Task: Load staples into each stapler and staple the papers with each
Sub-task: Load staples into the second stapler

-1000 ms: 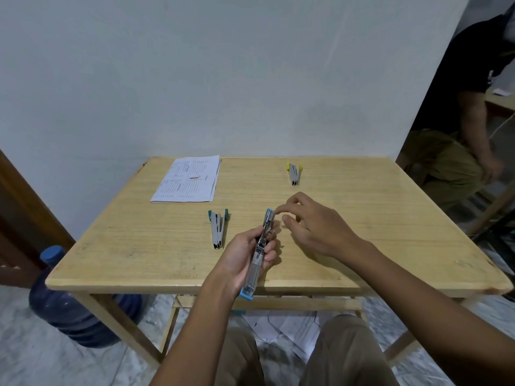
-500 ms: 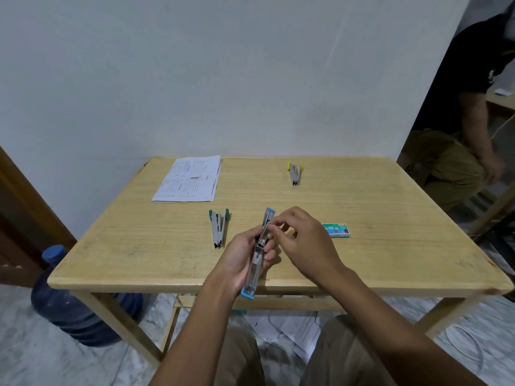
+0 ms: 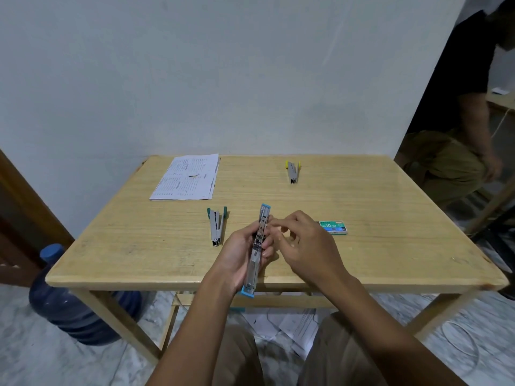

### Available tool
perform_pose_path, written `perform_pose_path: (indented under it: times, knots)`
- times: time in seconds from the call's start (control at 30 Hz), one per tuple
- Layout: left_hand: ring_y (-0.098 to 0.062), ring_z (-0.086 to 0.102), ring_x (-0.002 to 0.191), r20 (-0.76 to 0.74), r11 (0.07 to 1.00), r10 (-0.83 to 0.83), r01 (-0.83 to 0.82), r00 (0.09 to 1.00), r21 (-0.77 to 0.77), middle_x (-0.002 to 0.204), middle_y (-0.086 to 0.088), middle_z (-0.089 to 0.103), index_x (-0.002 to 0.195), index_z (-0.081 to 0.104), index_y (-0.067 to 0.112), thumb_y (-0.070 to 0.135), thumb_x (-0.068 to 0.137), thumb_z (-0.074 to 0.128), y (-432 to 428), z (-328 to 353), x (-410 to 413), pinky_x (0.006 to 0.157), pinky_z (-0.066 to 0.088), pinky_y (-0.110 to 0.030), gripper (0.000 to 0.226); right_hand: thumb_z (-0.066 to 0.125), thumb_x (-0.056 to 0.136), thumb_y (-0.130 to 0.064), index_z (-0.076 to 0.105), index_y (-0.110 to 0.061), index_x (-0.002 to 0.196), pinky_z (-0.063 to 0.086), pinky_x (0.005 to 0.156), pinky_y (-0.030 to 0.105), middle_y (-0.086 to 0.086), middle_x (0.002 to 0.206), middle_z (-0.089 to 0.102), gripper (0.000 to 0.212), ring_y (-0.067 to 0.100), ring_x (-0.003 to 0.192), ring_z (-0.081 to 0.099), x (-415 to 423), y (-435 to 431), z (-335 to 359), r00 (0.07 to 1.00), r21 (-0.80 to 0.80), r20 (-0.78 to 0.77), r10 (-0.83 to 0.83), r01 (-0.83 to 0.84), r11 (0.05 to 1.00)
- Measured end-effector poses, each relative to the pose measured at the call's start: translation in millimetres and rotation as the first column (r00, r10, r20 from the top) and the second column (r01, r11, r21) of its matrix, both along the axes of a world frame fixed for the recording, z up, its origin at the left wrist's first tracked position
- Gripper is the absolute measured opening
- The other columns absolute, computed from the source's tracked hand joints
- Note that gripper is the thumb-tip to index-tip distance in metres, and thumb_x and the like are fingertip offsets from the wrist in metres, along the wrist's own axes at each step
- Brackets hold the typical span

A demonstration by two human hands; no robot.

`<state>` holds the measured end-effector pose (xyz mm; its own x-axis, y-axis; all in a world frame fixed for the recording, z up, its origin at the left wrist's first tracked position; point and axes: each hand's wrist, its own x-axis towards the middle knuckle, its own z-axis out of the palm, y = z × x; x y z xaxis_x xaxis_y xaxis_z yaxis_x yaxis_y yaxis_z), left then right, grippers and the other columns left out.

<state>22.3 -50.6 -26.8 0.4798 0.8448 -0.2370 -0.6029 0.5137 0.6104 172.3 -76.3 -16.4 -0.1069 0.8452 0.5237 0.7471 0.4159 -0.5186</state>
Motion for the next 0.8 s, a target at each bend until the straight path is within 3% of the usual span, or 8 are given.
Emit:
perform_pose_path:
  times: [0.1,0.17,0.27,0.37,0.47,0.57,0.7,0.8]
  knots:
    - [-0.018,0.050,0.068,-0.007,0.999,0.042,-0.043,0.999,-0.009,0.080,-0.004,0.055,0.123,0.057,0.006,0.021,0.100,0.042,1.2,-1.0,-0.1,0.061,0.053,-0.036,0.031,0.058,0.085,-0.058,0.067,-0.035,0.108,0.047,0.061,0.021,-0.021,0.096,0.055,0.033,-0.002,0.069,0.054,4.0,-19.3,6.5,0.958,-0.110,0.035,0.285,-0.280,0.954]
    - [-0.015,0.045,0.067,0.009,0.998,0.057,-0.057,0.998,-0.004,0.079,0.000,0.051,0.116,0.055,0.009,0.020,0.099,0.042,1.6,-1.8,0.7,0.066,0.041,-0.030,0.024,0.065,0.080,-0.063,0.065,-0.032,0.111,0.050,0.065,0.024,-0.018,0.104,0.059,0.044,0.002,0.074,0.057,2.3,-30.7,4.7,0.895,-0.109,0.138,0.425,-0.413,0.904]
    - [-0.013,0.040,0.062,0.022,0.996,0.091,-0.091,0.996,0.019,0.076,0.000,0.044,0.103,0.052,0.010,0.018,0.098,0.041,1.3,-2.3,0.7,0.064,0.032,-0.025,0.015,0.069,0.078,-0.062,0.063,-0.026,0.115,0.050,0.062,0.025,-0.007,0.103,0.061,0.052,0.007,0.079,0.056,-2.2,-34.9,-5.1,0.842,-0.002,0.339,0.420,-0.446,0.895]
    - [-0.012,0.039,0.058,-0.015,0.995,0.094,-0.094,0.995,0.033,0.071,0.001,0.044,0.097,0.053,0.012,0.022,0.098,0.041,-0.2,-2.7,0.4,0.057,0.036,-0.023,0.016,0.069,0.079,-0.037,0.069,-0.018,0.108,0.053,0.056,0.034,0.000,0.097,0.066,0.034,0.015,0.077,0.062,-2.8,-29.0,-9.2,0.854,0.188,0.381,0.355,-0.448,0.874]
    - [-0.013,0.051,0.062,0.095,0.993,0.108,-0.103,0.990,-0.064,0.077,-0.003,0.057,0.114,0.057,0.008,0.020,0.097,0.047,-0.8,-3.1,1.1,0.059,0.046,-0.025,0.023,0.071,0.082,-0.026,0.072,-0.014,0.105,0.054,0.064,0.028,0.000,0.094,0.069,0.026,0.013,0.080,0.065,2.3,-22.3,0.1,0.930,0.255,0.178,0.323,-0.360,0.897]
    - [-0.018,0.061,0.072,0.145,0.994,0.092,-0.083,0.985,-0.065,0.096,-0.017,0.066,0.128,0.055,0.000,0.014,0.096,0.048,-3.4,-1.8,3.0,0.058,0.051,-0.028,0.035,0.062,0.089,-0.039,0.072,-0.020,0.102,0.048,0.068,0.021,-0.012,0.091,0.063,0.024,0.004,0.081,0.058,4.6,-14.1,13.9,0.972,0.082,-0.156,0.174,-0.163,0.983]
    - [-0.016,0.049,0.059,-0.006,0.996,0.020,-0.020,1.000,0.089,0.085,-0.009,0.060,0.126,0.060,0.008,0.014,0.098,0.042,-10.6,4.1,5.9,0.055,0.037,-0.025,0.034,0.068,0.089,-0.039,0.072,-0.025,0.101,0.046,0.071,0.022,-0.011,0.097,0.064,0.019,0.006,0.088,0.060,-1.6,0.3,17.6,0.883,-0.175,-0.468,-0.033,-0.056,0.983]
    - [-0.015,0.044,0.055,-0.038,0.991,0.012,-0.007,0.999,0.137,0.077,-0.007,0.056,0.124,0.057,0.011,0.015,0.099,0.040,-11.7,6.1,4.9,0.052,0.034,-0.024,0.030,0.073,0.080,-0.052,0.064,-0.031,0.119,0.051,0.089,0.030,-0.007,0.112,0.063,0.045,0.007,0.102,0.061,-5.7,7.6,19.0,0.763,-0.362,-0.635,-0.118,-0.159,0.918]
